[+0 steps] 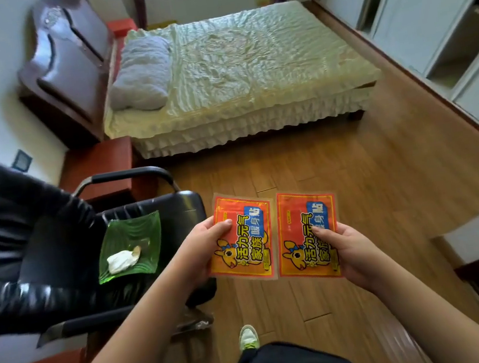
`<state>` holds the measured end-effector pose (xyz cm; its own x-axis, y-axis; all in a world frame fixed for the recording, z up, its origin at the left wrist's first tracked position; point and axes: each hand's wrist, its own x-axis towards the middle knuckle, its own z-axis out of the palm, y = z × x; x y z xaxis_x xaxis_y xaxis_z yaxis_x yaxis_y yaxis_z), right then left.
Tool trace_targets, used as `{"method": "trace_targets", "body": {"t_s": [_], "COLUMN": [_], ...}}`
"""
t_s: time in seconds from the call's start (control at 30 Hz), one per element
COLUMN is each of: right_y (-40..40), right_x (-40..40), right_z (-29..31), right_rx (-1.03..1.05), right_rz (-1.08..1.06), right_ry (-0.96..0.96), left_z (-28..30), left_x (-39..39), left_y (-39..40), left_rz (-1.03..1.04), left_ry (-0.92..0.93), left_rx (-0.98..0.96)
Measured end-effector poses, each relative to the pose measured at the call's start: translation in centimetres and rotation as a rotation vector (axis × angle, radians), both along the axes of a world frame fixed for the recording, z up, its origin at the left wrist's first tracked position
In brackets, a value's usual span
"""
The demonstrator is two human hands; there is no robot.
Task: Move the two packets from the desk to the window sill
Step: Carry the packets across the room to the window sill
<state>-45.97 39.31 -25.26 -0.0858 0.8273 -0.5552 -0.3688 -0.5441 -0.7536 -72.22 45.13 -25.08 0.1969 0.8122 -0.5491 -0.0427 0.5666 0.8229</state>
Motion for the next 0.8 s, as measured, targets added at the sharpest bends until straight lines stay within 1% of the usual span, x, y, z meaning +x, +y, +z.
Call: {"method": "trace_targets", "body": {"t_s": [0.27,0.47,0.67,0.8], "right_y": [5.2,6.8,7.8,9.0], "right_x": [0.0,0.8,4.1,7.8], "right_z": [0.8,0.4,0.0,-0.6], "right_rx": [0.033,0.035,0.009,-0.013], "right_rz": [-0.133,-0.225,-0.318,-0.343], "right_ry": [-0.026,-0.03,-0.025,-0.069], "left_z": [0.5,0.3,-0.1,-0.2], "left_x": [0.7,2.8,7.1,11.6], "left_y": [8.3,12.8,15.7,17.8], "left_rz": [-0.152,-0.274,-0.376,-0.412], "left_ry": [-0.029,-0.018,-0.026,-0.032], "left_rx": [0.019,0.02,-0.007,-0.019]}}
